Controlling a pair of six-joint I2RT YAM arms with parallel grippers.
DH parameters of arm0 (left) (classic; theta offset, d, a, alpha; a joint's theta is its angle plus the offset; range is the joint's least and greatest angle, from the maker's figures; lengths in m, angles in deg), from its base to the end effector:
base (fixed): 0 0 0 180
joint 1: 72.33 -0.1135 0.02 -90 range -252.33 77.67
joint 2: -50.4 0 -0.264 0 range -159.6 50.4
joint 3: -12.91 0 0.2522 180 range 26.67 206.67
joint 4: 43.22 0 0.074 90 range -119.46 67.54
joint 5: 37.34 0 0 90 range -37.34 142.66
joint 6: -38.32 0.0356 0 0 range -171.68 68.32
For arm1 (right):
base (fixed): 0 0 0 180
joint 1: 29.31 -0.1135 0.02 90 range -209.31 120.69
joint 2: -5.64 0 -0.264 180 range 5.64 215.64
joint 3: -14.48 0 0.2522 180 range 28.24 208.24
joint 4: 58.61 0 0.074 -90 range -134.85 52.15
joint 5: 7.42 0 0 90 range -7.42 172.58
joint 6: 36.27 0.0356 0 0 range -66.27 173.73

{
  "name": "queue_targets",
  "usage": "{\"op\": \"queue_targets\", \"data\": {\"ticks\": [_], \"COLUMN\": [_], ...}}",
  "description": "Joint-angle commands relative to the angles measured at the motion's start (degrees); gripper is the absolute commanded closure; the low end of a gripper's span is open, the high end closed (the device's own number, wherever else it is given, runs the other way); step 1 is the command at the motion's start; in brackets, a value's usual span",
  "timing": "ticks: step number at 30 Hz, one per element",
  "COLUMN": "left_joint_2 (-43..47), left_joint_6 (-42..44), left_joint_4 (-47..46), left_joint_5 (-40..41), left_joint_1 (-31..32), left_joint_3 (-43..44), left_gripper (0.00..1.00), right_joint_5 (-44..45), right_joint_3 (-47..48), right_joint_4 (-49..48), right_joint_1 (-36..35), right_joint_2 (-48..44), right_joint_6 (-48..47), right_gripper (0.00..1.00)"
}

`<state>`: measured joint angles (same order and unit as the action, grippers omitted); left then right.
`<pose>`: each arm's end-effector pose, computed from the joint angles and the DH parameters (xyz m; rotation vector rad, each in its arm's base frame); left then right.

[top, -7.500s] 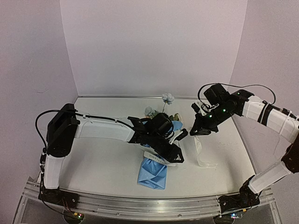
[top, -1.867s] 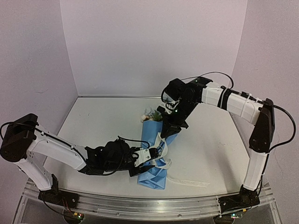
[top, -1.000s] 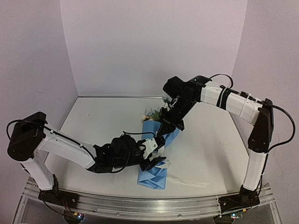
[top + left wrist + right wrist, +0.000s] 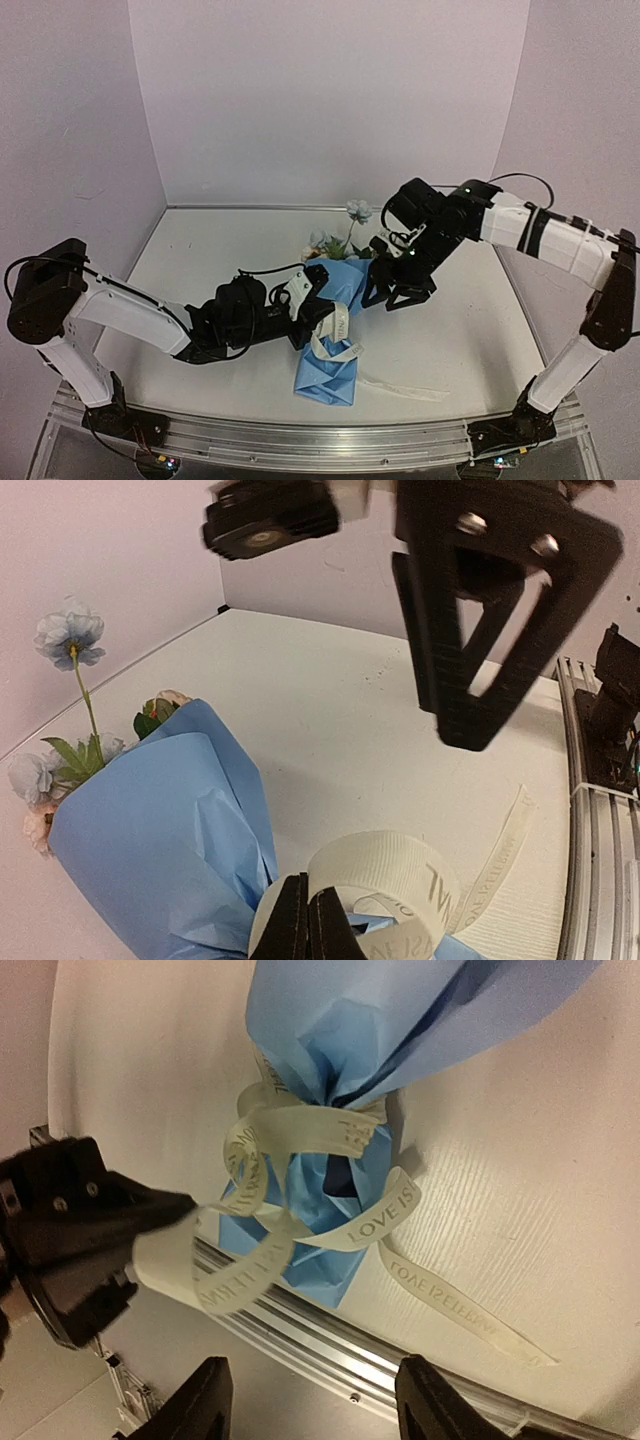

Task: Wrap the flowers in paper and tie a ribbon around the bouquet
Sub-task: Cross the half-tied ribbon over the folded bouquet.

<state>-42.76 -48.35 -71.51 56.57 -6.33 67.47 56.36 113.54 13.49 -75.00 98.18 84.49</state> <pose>0.1403 -0.3091 0.2002 0.9861 1.5166 -0.7320 0.2165 0.2443 0.3094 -0.5297 2.9002 0.9329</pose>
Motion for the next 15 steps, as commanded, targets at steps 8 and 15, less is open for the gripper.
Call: {"op": "queue_targets", "data": {"ticks": [8, 15], "left_joint_2": [5.15, 5.58], "left_joint_6": [-12.15, -16.48], "left_joint_4": [-1.48, 0.88], "left_joint_5": [-3.63, -2.83], "left_joint_1": [-4.1, -4.78], "left_joint_3": [-0.28, 0.13], "left_gripper": [1.0, 1.0], "right_joint_5": [-0.49, -0.12], "right_joint_3": [-25.97, -27.93], "right_joint_4": [-35.51, -45.48], "right_joint_1": [-0.81, -2.74], "right_joint_2": [-6.75, -1.54], "right_joint_6": [-25.05, -27.81], "right_gripper": [0.39, 0.42]}}
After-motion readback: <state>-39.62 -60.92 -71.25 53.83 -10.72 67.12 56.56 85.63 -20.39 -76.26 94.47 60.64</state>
